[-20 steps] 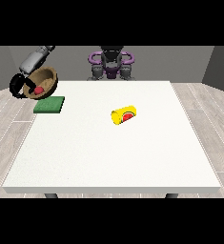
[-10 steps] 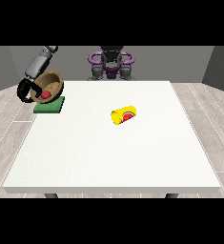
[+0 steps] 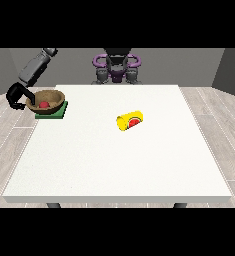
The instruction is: Pick the cup and pour the ball into the bowl, then pick the bowl and place it on the pad
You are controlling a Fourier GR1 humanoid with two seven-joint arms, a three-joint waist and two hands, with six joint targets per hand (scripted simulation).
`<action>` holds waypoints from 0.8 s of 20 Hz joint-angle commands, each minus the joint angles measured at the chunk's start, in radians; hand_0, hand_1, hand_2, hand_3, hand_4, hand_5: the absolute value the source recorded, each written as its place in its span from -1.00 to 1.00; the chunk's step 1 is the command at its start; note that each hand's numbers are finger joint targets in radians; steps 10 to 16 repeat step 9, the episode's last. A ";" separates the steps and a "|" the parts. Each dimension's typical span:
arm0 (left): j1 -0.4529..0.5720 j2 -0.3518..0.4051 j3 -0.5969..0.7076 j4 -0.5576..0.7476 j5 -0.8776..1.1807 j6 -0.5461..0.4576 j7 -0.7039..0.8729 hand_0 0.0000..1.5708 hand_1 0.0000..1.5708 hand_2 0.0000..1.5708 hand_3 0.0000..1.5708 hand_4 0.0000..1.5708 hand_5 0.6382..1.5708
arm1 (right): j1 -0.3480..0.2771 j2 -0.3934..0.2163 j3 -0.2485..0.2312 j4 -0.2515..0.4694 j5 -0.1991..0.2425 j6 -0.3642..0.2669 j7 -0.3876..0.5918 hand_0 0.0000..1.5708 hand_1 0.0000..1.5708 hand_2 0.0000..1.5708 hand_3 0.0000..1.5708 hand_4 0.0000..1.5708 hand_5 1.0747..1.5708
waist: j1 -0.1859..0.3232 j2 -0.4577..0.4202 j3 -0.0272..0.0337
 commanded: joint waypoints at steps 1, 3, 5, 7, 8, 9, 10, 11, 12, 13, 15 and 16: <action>0.036 -0.038 -0.012 -0.066 0.009 0.029 0.009 -1.00 -1.00 -1.00 -1.00 -1.00 0.89 | -0.002 -0.011 -0.012 0.029 -0.005 -0.006 -0.010 -0.12 -0.12 -0.27 0.30 -1.00 0.85 | -0.003 -0.009 0.0000; 0.035 -0.006 -0.005 -0.056 0.021 0.011 0.036 -1.00 -1.00 -1.00 -1.00 -1.00 0.88 | -0.025 -0.052 -0.015 0.034 -0.006 0.010 0.029 -0.19 -0.19 -0.33 0.05 -1.00 0.80 | 0.015 -0.019 -0.0003; 0.049 -0.017 -0.008 -0.032 0.024 0.006 0.034 -1.00 -1.00 -1.00 -1.00 -1.00 0.88 | -0.012 -0.027 -0.006 0.017 -0.005 0.012 0.006 -0.46 -0.46 -0.41 -0.25 -1.00 0.71 | -0.003 -0.047 -0.0008; 0.035 -0.046 -0.039 -0.013 0.007 0.022 0.032 -1.00 -1.00 -1.00 -1.00 -1.00 0.88 | -0.085 -0.058 -0.006 -0.001 -0.019 0.038 0.110 -0.65 -0.65 -0.52 -0.40 -1.00 0.64 | -0.017 -0.084 -0.0015; 0.040 -0.025 -0.030 -0.042 -0.006 0.043 0.026 -1.00 -1.00 -1.00 -1.00 -1.00 0.88 | -0.083 -0.104 -0.022 0.013 -0.031 0.077 0.113 -0.75 -0.75 -0.62 -0.43 -1.00 0.62 | -0.023 -0.069 -0.0008; 0.056 -0.024 -0.017 -0.001 -0.006 0.023 -0.002 -1.00 -1.00 -1.00 -1.00 -1.00 0.88 | -0.066 -0.087 -0.019 -0.003 -0.035 0.089 0.095 -0.83 -0.83 -0.64 -0.52 -1.00 0.58 | -0.027 -0.076 -0.0014; 0.056 -0.024 -0.017 -0.001 -0.006 0.023 -0.002 -1.00 -1.00 -1.00 -1.00 -1.00 0.88 | -0.066 -0.087 -0.019 -0.003 -0.035 0.089 0.095 -0.83 -0.83 -0.64 -0.52 -1.00 0.58 | -0.027 -0.076 -0.0014; 0.056 -0.024 -0.017 -0.001 -0.006 0.023 -0.002 -1.00 -1.00 -1.00 -1.00 -1.00 0.88 | -0.066 -0.087 -0.019 -0.003 -0.035 0.089 0.095 -0.83 -0.83 -0.64 -0.52 -1.00 0.58 | -0.027 -0.076 -0.0014; 0.056 -0.024 -0.017 -0.001 -0.006 0.023 -0.002 -1.00 -1.00 -1.00 -1.00 -1.00 0.88 | -0.066 -0.087 -0.019 -0.003 -0.035 0.089 0.095 -0.83 -0.83 -0.64 -0.52 -1.00 0.58 | -0.027 -0.076 -0.0014; 0.056 -0.024 -0.017 -0.001 -0.006 0.023 -0.002 -1.00 -1.00 -1.00 -1.00 -1.00 0.88 | -0.066 -0.087 -0.019 -0.003 -0.035 0.089 0.095 -0.83 -0.83 -0.64 -0.52 -1.00 0.58 | -0.027 -0.076 -0.0014; 0.056 -0.024 -0.017 -0.001 -0.006 0.023 -0.002 -1.00 -1.00 -1.00 -1.00 -1.00 0.88 | -0.066 -0.087 -0.019 -0.003 -0.035 0.089 0.095 -0.83 -0.83 -0.64 -0.52 -1.00 0.58 | -0.027 -0.076 -0.0014; 0.056 -0.024 -0.017 -0.001 -0.006 0.023 -0.002 -1.00 -1.00 -1.00 -1.00 -1.00 0.88 | -0.066 -0.087 -0.019 -0.003 -0.035 0.089 0.095 -0.83 -0.83 -0.64 -0.52 -1.00 0.58 | -0.027 -0.076 -0.0014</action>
